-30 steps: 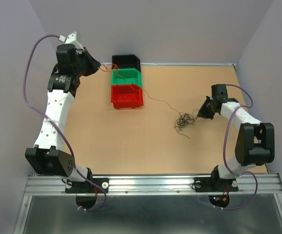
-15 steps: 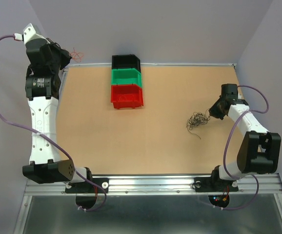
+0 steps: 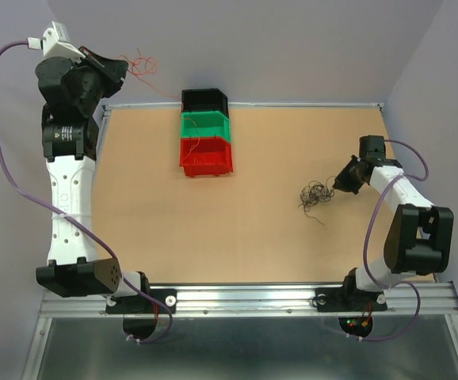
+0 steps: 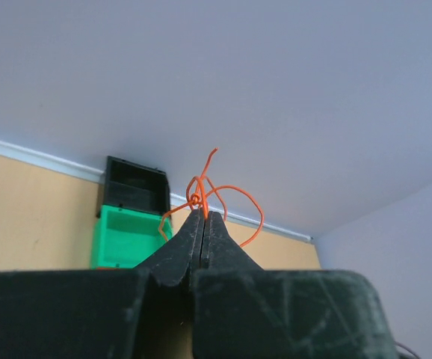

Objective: Untangle the cables

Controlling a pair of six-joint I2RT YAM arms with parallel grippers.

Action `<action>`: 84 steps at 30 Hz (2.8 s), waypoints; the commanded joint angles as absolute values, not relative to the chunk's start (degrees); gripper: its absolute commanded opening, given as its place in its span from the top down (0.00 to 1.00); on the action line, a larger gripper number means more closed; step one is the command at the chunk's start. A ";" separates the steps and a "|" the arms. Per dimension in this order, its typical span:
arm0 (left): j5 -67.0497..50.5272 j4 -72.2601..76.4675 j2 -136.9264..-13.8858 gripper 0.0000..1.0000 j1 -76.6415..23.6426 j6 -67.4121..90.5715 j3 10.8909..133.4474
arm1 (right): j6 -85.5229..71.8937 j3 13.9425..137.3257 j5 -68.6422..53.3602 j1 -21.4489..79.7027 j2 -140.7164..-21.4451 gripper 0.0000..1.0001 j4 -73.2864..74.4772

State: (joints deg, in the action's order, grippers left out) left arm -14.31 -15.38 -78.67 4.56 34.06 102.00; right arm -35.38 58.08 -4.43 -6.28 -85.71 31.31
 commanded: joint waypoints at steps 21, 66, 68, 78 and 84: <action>-21.71 -3.70 -86.04 1.00 -8.96 37.00 115.57 | -33.57 65.83 -12.83 -3.52 -90.44 0.99 28.13; -24.69 0.97 -83.76 1.00 -10.46 35.42 104.30 | -32.87 64.25 -14.77 -2.81 -90.09 1.00 27.07; -25.40 1.05 -84.28 1.00 -10.46 35.59 106.42 | -32.87 64.16 -14.77 -2.81 -90.00 0.99 27.07; -26.81 1.23 -89.56 1.00 -10.28 37.18 117.24 | -32.78 63.98 -15.03 -2.64 -90.00 0.99 26.72; -26.54 1.58 -87.63 1.00 -10.37 37.44 114.70 | -32.78 63.81 -15.12 -2.64 -89.82 0.99 26.81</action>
State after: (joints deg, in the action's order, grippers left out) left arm -25.50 -0.93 -88.66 -10.39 37.19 115.20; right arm -33.78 62.70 -14.24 -3.29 -90.54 28.99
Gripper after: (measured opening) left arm 0.026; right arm 0.031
